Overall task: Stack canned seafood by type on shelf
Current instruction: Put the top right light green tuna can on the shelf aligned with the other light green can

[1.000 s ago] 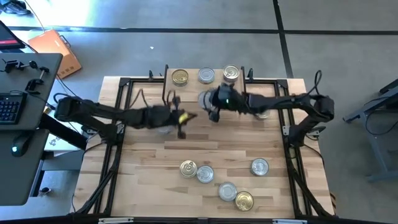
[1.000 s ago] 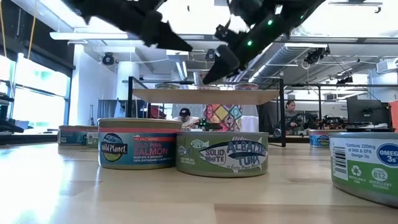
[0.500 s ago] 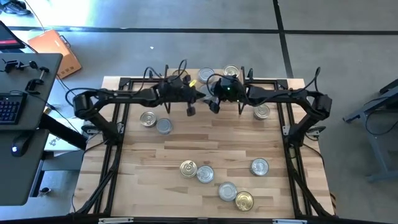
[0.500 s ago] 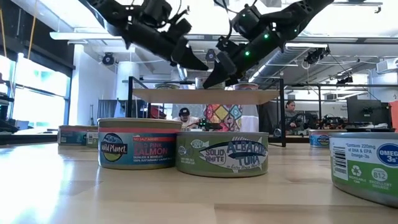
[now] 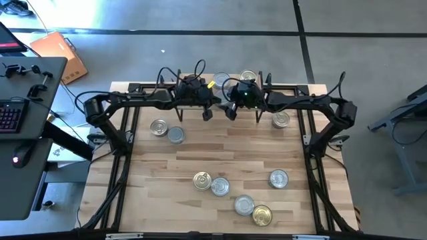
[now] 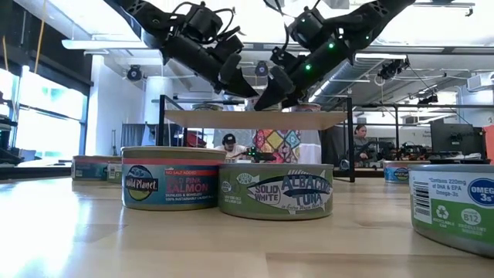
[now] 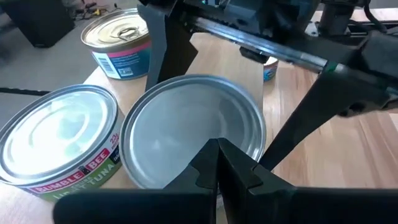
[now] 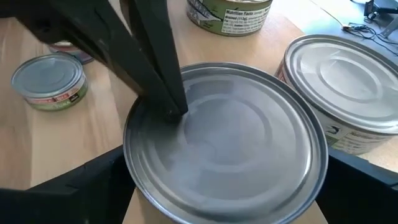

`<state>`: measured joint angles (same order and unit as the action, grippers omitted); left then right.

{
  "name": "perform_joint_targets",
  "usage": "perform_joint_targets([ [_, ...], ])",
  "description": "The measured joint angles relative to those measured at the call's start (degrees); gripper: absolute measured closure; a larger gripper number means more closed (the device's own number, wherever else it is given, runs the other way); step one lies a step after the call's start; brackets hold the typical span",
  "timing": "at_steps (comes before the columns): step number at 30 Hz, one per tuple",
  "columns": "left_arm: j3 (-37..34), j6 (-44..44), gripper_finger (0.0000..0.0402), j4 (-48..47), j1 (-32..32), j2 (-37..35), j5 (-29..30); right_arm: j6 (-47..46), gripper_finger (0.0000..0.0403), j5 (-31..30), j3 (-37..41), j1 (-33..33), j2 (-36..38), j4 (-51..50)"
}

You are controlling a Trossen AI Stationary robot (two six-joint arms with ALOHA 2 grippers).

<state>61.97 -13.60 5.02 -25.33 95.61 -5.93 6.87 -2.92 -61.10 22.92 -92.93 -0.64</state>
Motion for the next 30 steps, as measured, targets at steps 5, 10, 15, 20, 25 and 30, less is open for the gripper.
perform_joint_targets([
  [5,-0.1,0.3,0.0402,-0.5,0.1,0.0,0.6,-0.3,0.0004,0.0,0.0,-0.1,2.4,-3.3],
  [10,-0.2,1.0,0.0402,-0.6,-0.1,0.0,1.3,-0.4,0.0004,-0.1,0.0,-0.1,3.5,-5.3],
  [15,-0.2,1.3,0.0402,-0.4,-0.1,-0.1,1.3,-0.4,0.0004,-0.1,0.0,-0.1,3.5,-5.9],
  [20,-0.5,1.1,0.0402,1.8,0.8,-0.9,0.9,-0.6,0.0004,1.8,0.0,-0.1,2.7,-4.9],
  [25,1.4,1.5,0.0401,3.0,1.0,0.4,-3.8,-0.7,0.0004,3.5,0.0,-0.2,1.1,-1.9],
  [30,1.8,1.5,0.0401,4.4,0.2,2.8,-4.4,-0.8,0.0004,3.4,0.1,-0.5,0.5,-1.4],
])
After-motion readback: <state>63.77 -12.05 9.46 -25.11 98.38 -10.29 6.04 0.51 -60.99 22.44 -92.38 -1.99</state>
